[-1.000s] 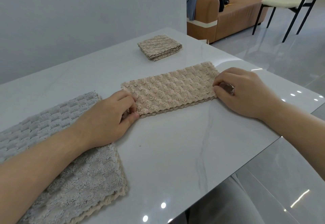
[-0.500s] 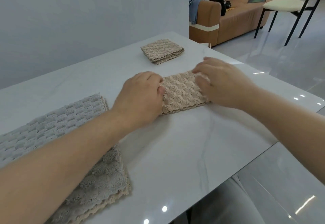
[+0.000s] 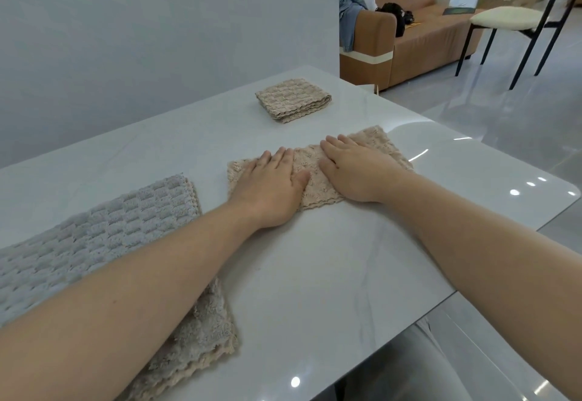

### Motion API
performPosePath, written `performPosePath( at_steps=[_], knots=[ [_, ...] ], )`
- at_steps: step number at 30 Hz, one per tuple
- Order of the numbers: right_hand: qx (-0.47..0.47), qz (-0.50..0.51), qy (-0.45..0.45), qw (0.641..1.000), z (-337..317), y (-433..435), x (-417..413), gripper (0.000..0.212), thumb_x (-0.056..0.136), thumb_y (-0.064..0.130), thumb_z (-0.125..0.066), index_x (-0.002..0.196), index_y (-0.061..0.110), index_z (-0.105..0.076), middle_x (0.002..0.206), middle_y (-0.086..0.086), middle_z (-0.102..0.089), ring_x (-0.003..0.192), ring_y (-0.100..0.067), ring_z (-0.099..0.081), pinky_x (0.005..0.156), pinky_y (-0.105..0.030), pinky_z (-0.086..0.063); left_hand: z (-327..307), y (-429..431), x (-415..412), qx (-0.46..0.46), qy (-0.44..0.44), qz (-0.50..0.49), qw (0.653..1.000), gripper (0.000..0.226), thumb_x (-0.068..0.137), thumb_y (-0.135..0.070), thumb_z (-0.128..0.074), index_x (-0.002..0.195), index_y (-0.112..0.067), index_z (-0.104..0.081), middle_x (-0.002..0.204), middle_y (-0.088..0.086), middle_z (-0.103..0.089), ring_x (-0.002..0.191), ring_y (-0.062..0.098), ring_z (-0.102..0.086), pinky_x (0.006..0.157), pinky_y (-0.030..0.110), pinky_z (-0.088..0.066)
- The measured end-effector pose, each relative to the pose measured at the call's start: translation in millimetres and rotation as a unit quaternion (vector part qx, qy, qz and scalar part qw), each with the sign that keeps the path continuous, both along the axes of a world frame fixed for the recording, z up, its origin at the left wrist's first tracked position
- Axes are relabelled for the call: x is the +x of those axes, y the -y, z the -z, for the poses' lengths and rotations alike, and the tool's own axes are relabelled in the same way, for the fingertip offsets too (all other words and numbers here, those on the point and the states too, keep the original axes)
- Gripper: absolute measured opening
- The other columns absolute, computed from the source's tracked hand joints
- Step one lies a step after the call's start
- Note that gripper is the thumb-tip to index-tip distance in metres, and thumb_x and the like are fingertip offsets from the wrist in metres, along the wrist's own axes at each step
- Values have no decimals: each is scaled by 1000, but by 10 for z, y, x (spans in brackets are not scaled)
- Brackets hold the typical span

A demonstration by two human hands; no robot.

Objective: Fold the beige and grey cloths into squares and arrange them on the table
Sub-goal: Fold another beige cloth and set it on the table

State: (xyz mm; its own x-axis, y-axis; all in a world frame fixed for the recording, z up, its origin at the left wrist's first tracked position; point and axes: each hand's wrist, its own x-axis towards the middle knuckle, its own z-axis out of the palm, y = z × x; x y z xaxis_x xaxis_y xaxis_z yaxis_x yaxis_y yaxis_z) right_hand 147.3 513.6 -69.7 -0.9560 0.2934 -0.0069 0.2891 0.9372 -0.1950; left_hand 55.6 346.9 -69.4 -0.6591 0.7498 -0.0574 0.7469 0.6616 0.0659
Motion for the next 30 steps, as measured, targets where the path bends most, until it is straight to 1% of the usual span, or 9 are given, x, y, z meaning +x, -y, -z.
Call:
performPosePath(
  at_steps=[8, 11, 13, 17, 20, 23, 24, 26, 30],
  knots=[
    [-17, 72, 0, 997, 40, -242, 78, 63, 108, 45, -14, 162, 12, -15, 170, -5, -11, 157, -23, -5, 126, -38, -3, 5, 232, -89, 9, 17, -50, 999, 92, 96, -74, -11, 162, -11, -3, 171, 4, -1, 157, 23, 1, 127, 42, -2],
    [-39, 108, 2, 993, 63, -328, 85, 62, 108, 43, -15, 160, 11, -18, 169, -6, -14, 157, -23, -7, 126, -42, -9, -14, 300, -102, 3, 38, -76, 996, 94, 96, -74, -13, 161, -8, 2, 170, 8, 3, 157, 23, 5, 127, 40, 0],
    [-60, 129, -6, 990, 74, -358, 78, 60, 108, 42, -17, 156, 8, -26, 166, -8, -23, 156, -23, -12, 125, -45, -15, -34, 340, -115, -5, 50, -92, 994, 98, 94, -76, -13, 161, -5, 3, 170, 10, 6, 156, 25, 7, 127, 39, 0],
    [-73, 146, -20, 986, 51, -333, 93, 58, 108, 40, -19, 152, 5, -33, 161, -11, -32, 152, -25, -22, 123, -46, -22, -77, 351, -102, -32, 53, -128, 990, 104, 91, -80, -11, 160, -4, 4, 169, 13, 6, 156, 29, 6, 127, 44, -1],
    [-41, 158, -73, 984, -9, -286, 117, 45, 108, 34, -24, 128, 4, -51, 137, -15, -52, 132, -31, -45, 109, -45, -35, -137, 261, -2, -35, 18, -136, 990, 103, 92, -79, -10, 160, -3, 7, 168, 18, 11, 155, 32, 11, 126, 46, 4],
    [8, 227, -144, 963, -119, -235, 178, 38, 106, 35, -28, 100, 9, -56, 109, -15, -61, 98, -34, -53, 85, -43, -40, -188, 112, 174, 9, -10, -51, 999, 102, 92, -79, -11, 160, -5, 8, 168, 15, 14, 155, 29, 15, 126, 44, 5],
    [42, 248, -157, 955, -143, -232, 198, 39, 105, 35, -30, 99, 9, -58, 108, -16, -61, 97, -35, -53, 83, -43, -39, -199, 49, 228, 16, -9, -20, 1000, 102, 92, -79, -12, 160, -6, 8, 168, 14, 14, 155, 28, 15, 127, 44, 5],
    [96, 282, -148, 943, -158, -242, 227, 44, 103, 38, -34, 110, 5, -62, 116, -18, -62, 109, -37, -54, 87, -45, -40, -208, -80, 306, 14, 0, 20, 1000, 104, 91, -81, -14, 160, -7, 7, 168, 12, 13, 155, 26, 14, 127, 44, 3],
    [88, 332, -79, 936, -149, -242, 248, 60, 102, 53, -33, 127, 6, -58, 130, -18, -58, 123, -36, -50, 96, -47, -39, -169, -281, 287, -2, 7, 32, 999, 111, 86, -87, -13, 161, -7, 5, 169, 11, 12, 156, 25, 13, 127, 44, 2]
  ],
)
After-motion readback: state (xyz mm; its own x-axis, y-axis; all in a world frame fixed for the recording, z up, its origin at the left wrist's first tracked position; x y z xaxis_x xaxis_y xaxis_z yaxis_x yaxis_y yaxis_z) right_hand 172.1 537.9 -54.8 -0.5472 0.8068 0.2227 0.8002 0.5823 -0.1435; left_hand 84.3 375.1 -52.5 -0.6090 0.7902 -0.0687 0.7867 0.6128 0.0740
